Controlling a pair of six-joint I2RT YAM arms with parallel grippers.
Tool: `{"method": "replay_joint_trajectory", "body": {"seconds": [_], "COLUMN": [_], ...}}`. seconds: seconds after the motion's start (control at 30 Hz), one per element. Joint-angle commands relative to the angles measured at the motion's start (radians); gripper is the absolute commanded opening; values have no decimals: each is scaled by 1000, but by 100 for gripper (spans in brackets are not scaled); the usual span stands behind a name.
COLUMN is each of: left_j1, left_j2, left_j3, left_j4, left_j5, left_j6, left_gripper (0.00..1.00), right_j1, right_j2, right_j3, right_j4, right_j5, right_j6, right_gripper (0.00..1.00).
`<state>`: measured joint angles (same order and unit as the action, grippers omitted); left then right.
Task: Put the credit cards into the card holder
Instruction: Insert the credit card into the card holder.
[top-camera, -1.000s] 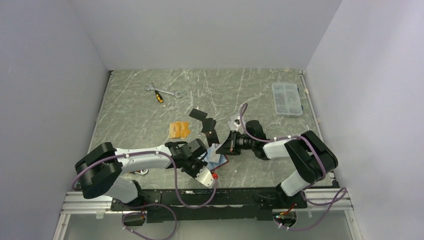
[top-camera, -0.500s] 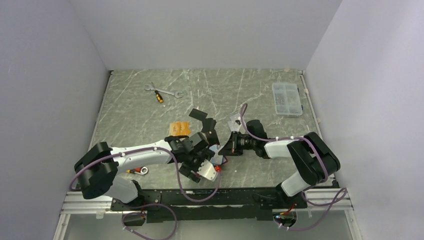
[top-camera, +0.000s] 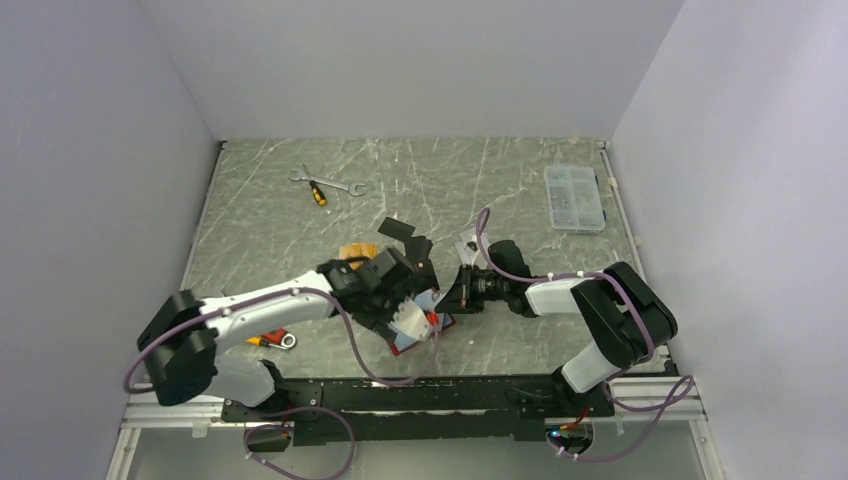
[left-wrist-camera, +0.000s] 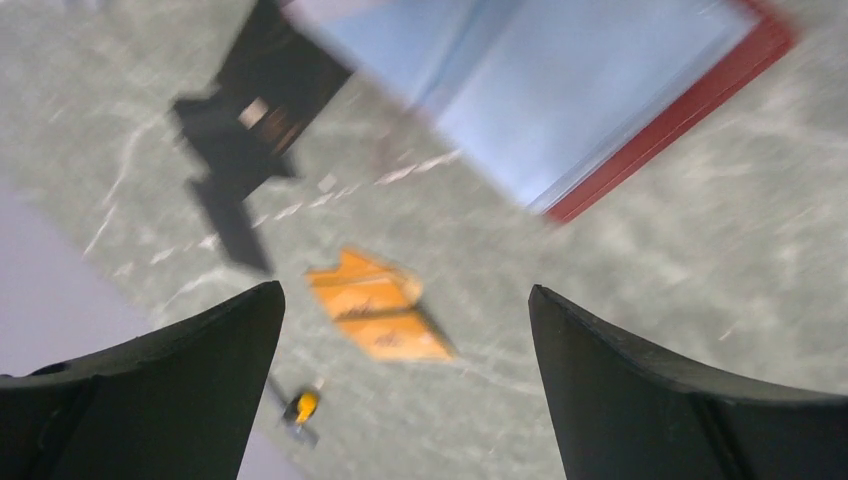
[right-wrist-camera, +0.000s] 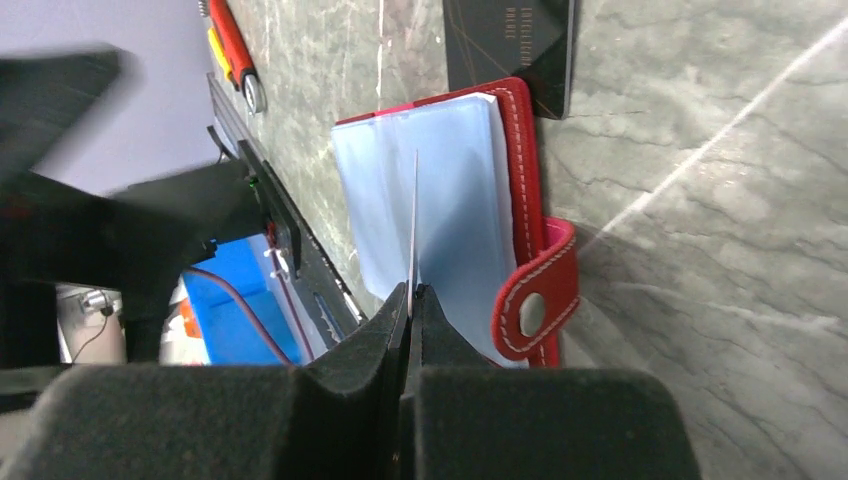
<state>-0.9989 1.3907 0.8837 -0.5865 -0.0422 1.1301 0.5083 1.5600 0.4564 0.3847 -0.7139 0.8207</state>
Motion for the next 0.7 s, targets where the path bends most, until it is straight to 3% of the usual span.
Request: {"method": "replay_joint_trajectory", "body": {"seconds": [0.0, 0.07, 0.17, 0.2, 0.23, 0.27, 0.33, 0.43, 0.53, 0.67], "left_j1": [141, 216, 233, 216, 193, 184, 167, 122, 83, 74], "left_j2": [-144, -129, -20, -38, -100, -182, -422, -586, -544, -316], "left_j3": [146, 169, 292, 261, 200, 113, -102, -345, -412, -306], "left_j4": [-115, -152, -414, -366, -290, -205, 15, 101, 238, 224], "left_j5": [29, 39, 208, 229, 262, 315, 412, 495, 484, 490], "left_j6": [40, -56, -1, 0, 25, 63, 148, 304, 306, 275], "left_gripper": [99, 99, 81, 71, 70, 74, 94, 99, 99, 99], "right_j1": [-12, -13, -13, -13, -13, -14, -13, -16, -16, -16], "right_j2": [-39, -37, -33, -32, -33, -31, -34, -34, -35, -36], "right_j3": [33, 37, 41, 43, 50, 57, 72, 85, 74, 50], "right_j4": [-40, -29, -12, -11, -13, -20, -42, -50, -8, 51], "right_j5": [21, 25, 34, 35, 35, 31, 28, 24, 15, -2], "right_j6": [-50, -49, -46, -45, -48, -53, -71, -91, -75, -46], "right_gripper": [0, 0, 0, 0, 0, 0, 0, 0, 0, 0]}}
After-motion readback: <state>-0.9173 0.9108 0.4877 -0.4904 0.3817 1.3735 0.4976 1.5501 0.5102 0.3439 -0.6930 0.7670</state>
